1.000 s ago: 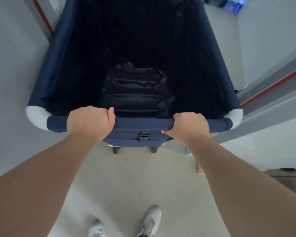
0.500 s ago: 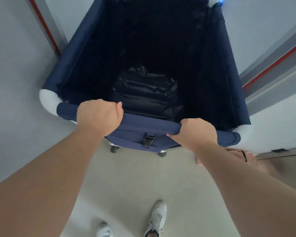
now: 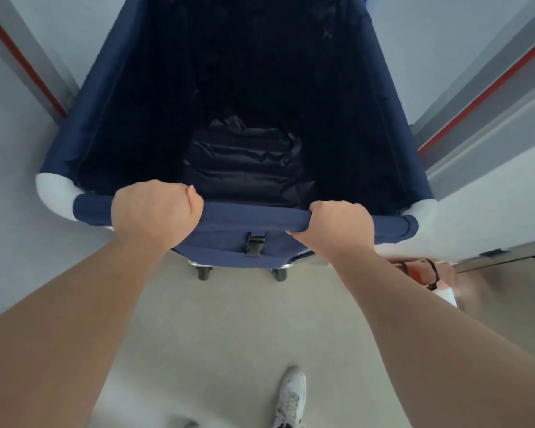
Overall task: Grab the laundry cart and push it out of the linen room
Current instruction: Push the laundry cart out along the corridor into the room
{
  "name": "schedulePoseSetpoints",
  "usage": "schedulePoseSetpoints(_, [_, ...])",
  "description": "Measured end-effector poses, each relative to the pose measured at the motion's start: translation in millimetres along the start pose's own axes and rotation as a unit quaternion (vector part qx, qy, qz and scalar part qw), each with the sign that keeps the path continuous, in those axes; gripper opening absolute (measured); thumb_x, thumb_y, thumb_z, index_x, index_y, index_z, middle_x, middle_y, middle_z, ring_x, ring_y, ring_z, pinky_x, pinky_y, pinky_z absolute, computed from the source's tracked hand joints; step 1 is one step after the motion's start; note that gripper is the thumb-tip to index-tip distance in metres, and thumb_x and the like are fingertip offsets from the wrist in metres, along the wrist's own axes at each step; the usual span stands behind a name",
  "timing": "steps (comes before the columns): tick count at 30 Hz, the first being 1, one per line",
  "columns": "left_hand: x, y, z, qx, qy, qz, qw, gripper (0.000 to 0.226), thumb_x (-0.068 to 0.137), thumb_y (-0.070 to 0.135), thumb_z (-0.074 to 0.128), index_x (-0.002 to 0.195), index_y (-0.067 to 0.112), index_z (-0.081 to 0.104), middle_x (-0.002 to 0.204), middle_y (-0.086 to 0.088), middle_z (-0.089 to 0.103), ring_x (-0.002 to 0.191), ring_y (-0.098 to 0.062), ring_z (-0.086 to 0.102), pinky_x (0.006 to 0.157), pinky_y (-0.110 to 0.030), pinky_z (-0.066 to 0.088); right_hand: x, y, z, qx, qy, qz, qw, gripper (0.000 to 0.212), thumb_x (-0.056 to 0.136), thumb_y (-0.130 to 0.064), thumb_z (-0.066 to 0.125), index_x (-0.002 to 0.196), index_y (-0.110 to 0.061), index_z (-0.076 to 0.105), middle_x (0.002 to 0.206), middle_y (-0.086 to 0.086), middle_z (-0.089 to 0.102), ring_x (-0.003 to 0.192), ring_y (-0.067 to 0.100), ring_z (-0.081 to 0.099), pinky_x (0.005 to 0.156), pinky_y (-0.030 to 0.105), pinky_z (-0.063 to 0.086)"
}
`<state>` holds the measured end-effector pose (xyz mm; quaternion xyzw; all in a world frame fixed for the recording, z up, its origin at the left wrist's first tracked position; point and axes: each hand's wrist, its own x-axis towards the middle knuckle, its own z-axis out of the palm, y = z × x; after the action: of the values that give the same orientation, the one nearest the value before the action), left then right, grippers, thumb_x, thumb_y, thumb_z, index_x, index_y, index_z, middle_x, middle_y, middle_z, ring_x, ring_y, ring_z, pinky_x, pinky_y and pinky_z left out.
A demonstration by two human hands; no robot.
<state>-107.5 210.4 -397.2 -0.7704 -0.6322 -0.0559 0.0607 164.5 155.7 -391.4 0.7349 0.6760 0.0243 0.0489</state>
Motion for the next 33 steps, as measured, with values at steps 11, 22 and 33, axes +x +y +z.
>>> schedulePoseSetpoints(11, [85,-12,14,-0.059,0.019,0.047,0.997,0.05,0.092,0.034,0.029,0.111,0.017,0.073,0.125,-0.006,0.068,0.12,-0.029,0.057,0.098,-0.048,0.039,75,4,10,0.003,0.049,-0.007,0.999,0.078,0.071,-0.079,0.051,0.128,-0.026,0.061,0.109,-0.004,0.073,0.081,0.021,0.069,0.065,0.034,0.05])
schedulePoseSetpoints(22, [204,-21,31,-0.044,-0.051,0.107,0.992,0.08,0.085,0.076,0.022,0.134,0.025,0.059,0.142,0.001,0.057,0.128,-0.022,0.053,0.084,-0.044,0.05,184,10,-2,0.04,0.035,0.001,0.999,0.104,0.075,-0.09,0.008,0.143,-0.021,0.048,0.146,0.008,0.052,0.102,0.028,0.067,0.083,0.043,0.047])
schedulePoseSetpoints(33, [332,-40,49,-0.038,-0.08,0.143,0.986,0.087,0.079,0.082,0.018,0.131,0.028,0.062,0.147,0.006,0.052,0.123,-0.021,0.056,0.078,-0.04,0.052,305,7,-8,0.051,0.003,0.021,0.998,0.107,0.071,-0.093,0.007,0.141,-0.023,0.05,0.137,0.007,0.06,0.118,0.024,0.061,0.094,0.042,0.043])
